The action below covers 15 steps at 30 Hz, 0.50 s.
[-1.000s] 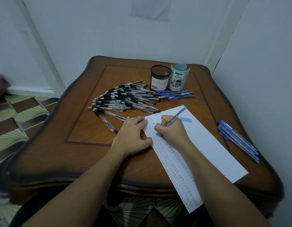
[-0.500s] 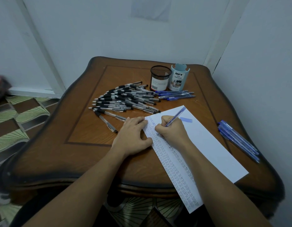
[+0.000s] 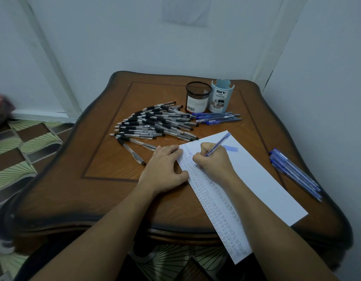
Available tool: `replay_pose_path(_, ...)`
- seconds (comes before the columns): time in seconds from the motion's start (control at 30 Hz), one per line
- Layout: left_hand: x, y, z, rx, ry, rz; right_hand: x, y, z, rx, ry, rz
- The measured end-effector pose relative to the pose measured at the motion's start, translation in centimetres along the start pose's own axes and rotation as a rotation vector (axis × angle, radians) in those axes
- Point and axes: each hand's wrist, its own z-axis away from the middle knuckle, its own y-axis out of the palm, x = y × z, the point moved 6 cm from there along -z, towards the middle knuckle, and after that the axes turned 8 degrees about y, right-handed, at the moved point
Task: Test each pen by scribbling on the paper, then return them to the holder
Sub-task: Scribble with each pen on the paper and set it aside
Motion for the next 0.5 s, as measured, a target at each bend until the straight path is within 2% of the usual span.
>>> replay_pose_path(0.23,0.1,0.1,-0.1,0.000,0.001,-0.001,-0.1,0.0,-0.2,-0.006,0.029,0.032)
replay_pose_path(0.43,0.1,0.1,0.0,0.014,0.002,-0.005,0.0,-1.8,-0.2,-0.028,0.178,-0.440)
replay_pose_path(0.5,0.0,0.1,0.0,0.016,0.004,-0.007,0.3,-2.9,0.1,-0.037,0.163,-0.467)
